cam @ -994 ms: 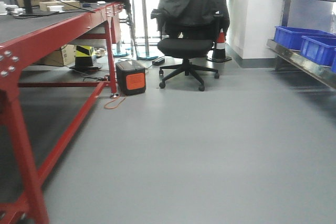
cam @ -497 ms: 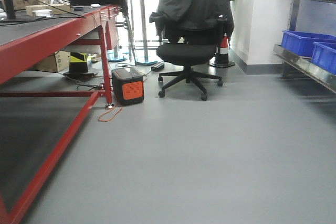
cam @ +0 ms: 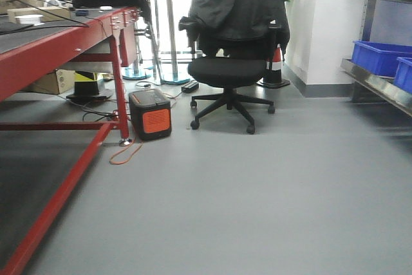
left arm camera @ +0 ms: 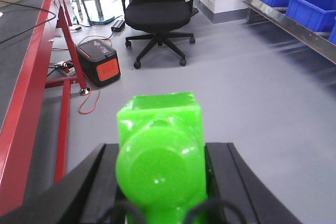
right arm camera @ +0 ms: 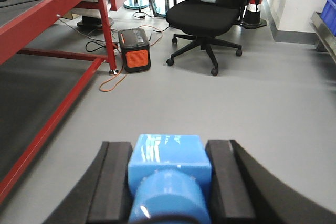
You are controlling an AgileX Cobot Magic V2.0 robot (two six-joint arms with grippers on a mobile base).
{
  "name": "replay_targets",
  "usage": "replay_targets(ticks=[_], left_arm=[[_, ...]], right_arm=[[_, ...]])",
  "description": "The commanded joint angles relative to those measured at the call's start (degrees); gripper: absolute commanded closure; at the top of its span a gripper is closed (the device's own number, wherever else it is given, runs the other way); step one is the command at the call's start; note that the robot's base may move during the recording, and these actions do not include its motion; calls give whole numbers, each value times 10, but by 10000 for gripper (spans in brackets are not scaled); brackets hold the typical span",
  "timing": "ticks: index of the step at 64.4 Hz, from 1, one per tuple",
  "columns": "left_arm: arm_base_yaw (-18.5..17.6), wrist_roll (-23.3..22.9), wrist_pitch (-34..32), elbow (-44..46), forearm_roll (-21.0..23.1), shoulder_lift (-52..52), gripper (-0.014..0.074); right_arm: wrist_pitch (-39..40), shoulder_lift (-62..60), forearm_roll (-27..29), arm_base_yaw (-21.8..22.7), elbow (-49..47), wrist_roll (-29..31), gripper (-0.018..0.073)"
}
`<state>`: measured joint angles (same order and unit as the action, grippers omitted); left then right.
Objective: Grab block from conveyor and place in blue bin
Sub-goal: 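Drive the base away from the conveyor toward the shelf of blue bins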
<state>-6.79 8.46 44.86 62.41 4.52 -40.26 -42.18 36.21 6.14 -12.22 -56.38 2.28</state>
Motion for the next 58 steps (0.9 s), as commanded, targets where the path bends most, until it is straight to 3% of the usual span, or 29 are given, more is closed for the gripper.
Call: replay_targets(ticks=[1, 58], left_arm=[[-4, 0, -8, 4, 2, 0, 707], [-4, 0, -8, 4, 2, 0, 707]], right_arm=[[6, -2, -5, 3, -3, 4, 712], [6, -2, -5, 3, -3, 4, 712]])
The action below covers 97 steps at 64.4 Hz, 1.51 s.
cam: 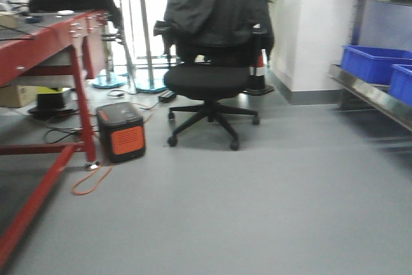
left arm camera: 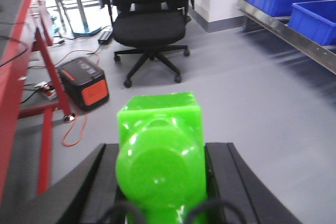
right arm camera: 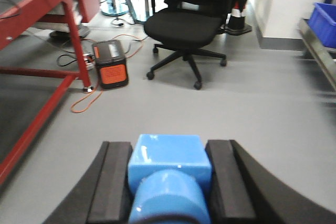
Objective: Grab block from conveyor and place in blue bin
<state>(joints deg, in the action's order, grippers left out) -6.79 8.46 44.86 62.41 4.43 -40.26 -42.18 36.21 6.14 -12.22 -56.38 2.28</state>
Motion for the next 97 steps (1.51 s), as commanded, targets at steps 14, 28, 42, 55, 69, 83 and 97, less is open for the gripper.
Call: replay_targets(ticks=[14, 28, 42, 55, 69, 83, 97], left_arm=[[-4, 0, -8, 4, 3, 0, 707], [-4, 0, -8, 4, 3, 0, 707], [-4, 0, -8, 4, 3, 0, 707], [-4, 0, -8, 4, 3, 0, 707], [-4, 0, -8, 4, 3, 0, 707], [-4, 0, -8, 4, 3, 0, 707], [-4, 0, -8, 4, 3, 0, 707]], right_arm=[[6, -2, -5, 3, -3, 4, 712], [6, -2, -5, 3, -3, 4, 712], [6, -2, -5, 3, -3, 4, 712], [6, -2, -5, 3, -3, 4, 712], [6, -2, -5, 3, -3, 4, 712], [6, -2, -5, 3, -3, 4, 712], [6, -2, -5, 3, -3, 4, 712]])
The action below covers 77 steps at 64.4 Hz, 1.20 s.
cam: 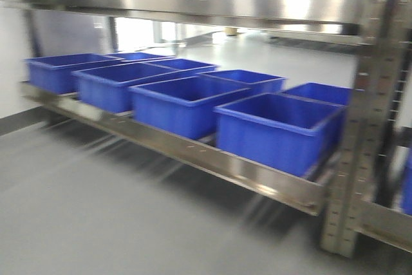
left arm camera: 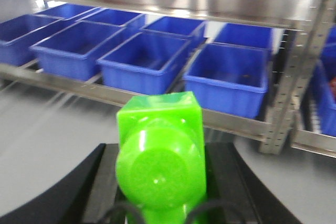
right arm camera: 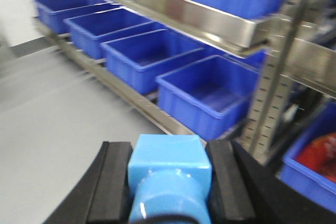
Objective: Grab block from conveyor and place in blue bin
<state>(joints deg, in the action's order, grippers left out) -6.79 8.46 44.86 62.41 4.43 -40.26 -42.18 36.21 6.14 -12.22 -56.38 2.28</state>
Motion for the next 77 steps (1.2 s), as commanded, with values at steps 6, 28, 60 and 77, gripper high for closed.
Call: replay_targets(ticks=[6, 28, 60, 77], left_arm=[[-4, 0, -8, 4, 3, 0, 707], [-4, 0, -8, 4, 3, 0, 707], [-4, 0, -8, 4, 3, 0, 707], [-4, 0, -8, 4, 3, 0, 707]], right_arm=[[6, -2, -5, 3, -3, 4, 712], [6, -2, -5, 3, -3, 4, 712], [6, -2, -5, 3, -3, 4, 712], [6, -2, -5, 3, -3, 4, 712]])
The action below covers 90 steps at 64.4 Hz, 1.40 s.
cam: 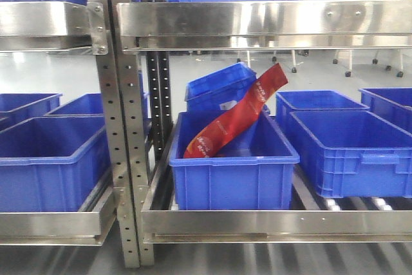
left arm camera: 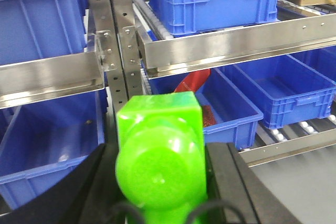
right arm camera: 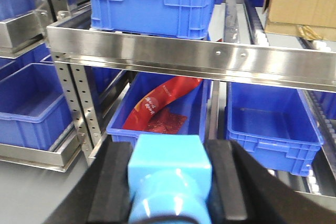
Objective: Grab block from conveyor and place in blue bin
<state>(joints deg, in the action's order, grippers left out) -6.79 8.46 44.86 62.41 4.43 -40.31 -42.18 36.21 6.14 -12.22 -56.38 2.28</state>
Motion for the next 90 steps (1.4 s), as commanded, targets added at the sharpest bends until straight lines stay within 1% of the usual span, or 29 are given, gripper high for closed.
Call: replay_targets(ticks=[1, 90], left_arm=[[-4, 0, -8, 4, 3, 1, 707], [-4, 0, -8, 4, 3, 1, 707]], right_arm=[[6, -2, -5, 3, -3, 4, 712], [6, -2, -5, 3, -3, 4, 712]])
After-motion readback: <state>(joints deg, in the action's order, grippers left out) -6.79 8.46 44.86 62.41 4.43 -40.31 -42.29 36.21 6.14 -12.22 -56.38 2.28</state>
